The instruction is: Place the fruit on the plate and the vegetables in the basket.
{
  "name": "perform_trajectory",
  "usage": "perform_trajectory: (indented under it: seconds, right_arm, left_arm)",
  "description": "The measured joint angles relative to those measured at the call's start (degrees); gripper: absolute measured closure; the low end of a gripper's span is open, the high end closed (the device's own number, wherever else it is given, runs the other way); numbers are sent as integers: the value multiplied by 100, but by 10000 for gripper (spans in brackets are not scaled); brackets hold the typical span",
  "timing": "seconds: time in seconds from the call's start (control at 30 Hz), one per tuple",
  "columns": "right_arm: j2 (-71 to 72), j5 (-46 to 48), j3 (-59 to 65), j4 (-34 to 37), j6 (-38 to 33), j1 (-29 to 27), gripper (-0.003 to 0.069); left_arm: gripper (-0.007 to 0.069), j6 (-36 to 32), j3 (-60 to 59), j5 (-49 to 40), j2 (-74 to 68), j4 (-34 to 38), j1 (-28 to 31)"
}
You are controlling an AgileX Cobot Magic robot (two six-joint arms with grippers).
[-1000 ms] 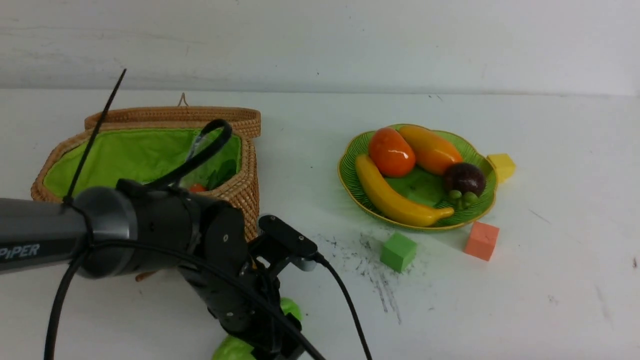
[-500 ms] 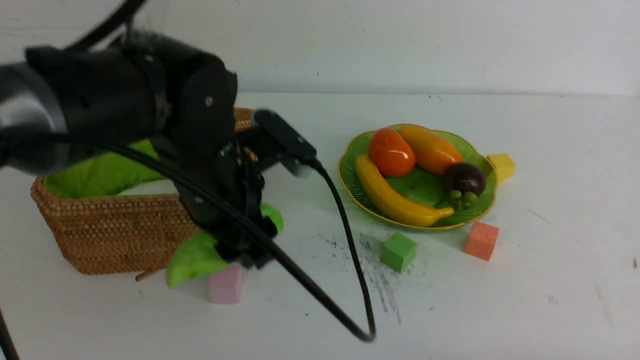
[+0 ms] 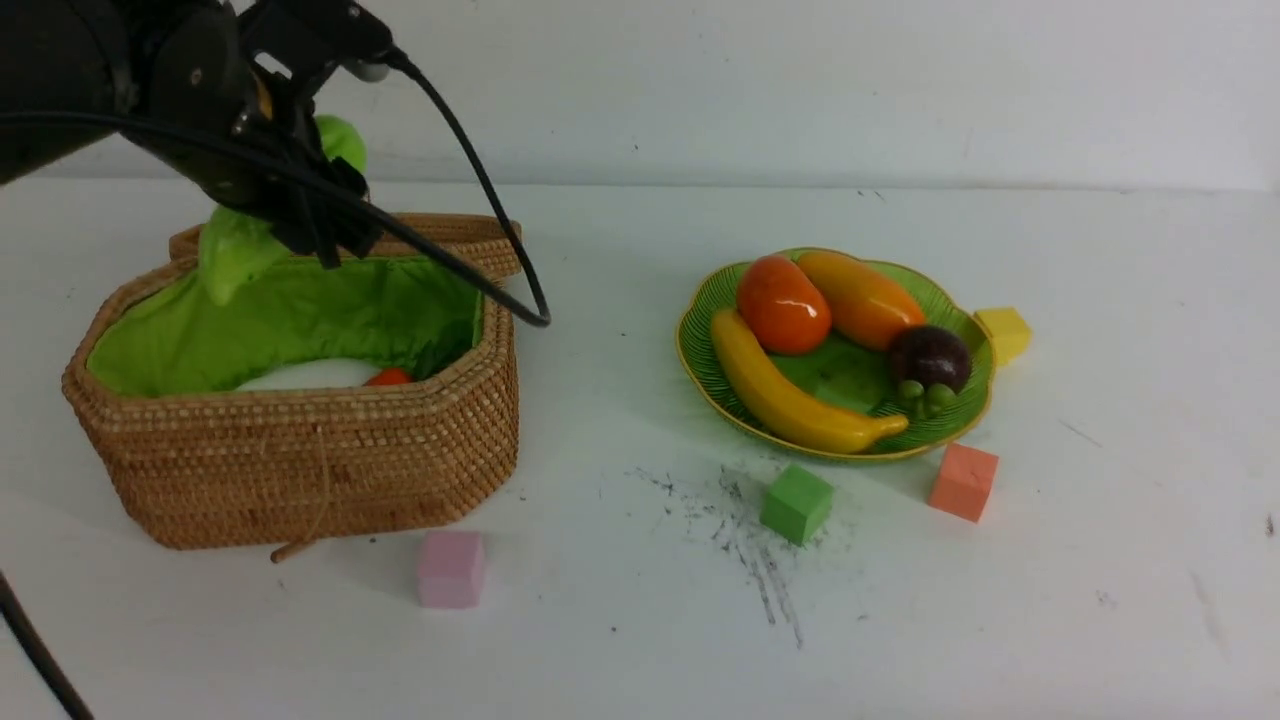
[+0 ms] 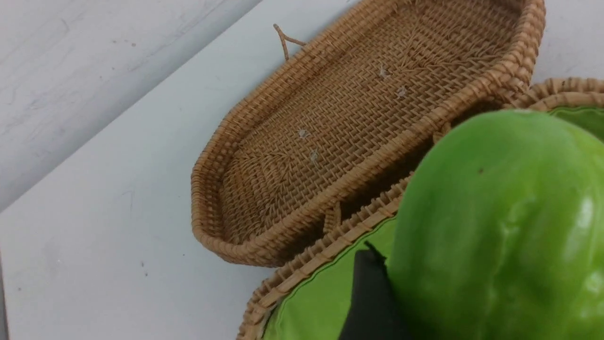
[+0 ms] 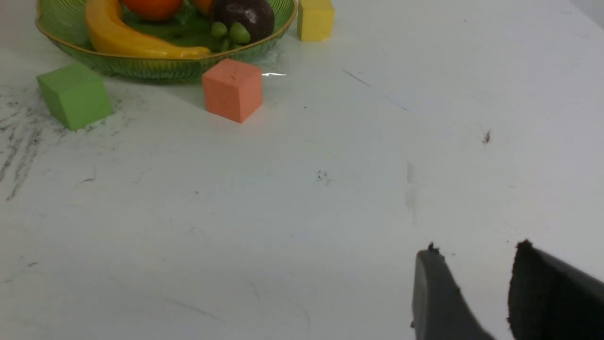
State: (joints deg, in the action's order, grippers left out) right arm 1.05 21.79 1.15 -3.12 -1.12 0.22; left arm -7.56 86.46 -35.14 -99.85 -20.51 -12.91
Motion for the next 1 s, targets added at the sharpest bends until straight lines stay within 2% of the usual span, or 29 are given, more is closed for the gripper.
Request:
perform_trajectory:
  seconds: [0.17,0.23,0.3,0.43,0.53,0.67,0.8,0.87,1.0]
  right_arm:
    - [0,0,0,0,0,0,419]
    - [0,0,0,0,0,0,419]
    - [0,0,0,0,0,0,419]
    - [0,0,0,0,0,0,419]
    - [0,0,0,0,0,0,419]
    - [0,0,0,0,0,0,419]
    - [0,0,0,0,0,0,419]
    - [0,0,0,0,0,0,419]
    - [0,0,0,0,0,0,419]
  left_arm:
    - [158,254,0,-92,-216,116,-26]
    - [107,353,0,-236,-221,130,-38]
    - [-3,459,0,-547,-221,130,-45]
    - [-40,591,0,-1130,-163,156,-45]
    - [-26,610,0,-1584,22,218,-45]
    - [74,610,0,-2410,552,621,-45]
    - [261,559,0,-3077,1468,1279,-45]
    - [407,566,0,-3431,2012,1827,-45]
    - [593,756,-290,-3573,2848,2744,-45]
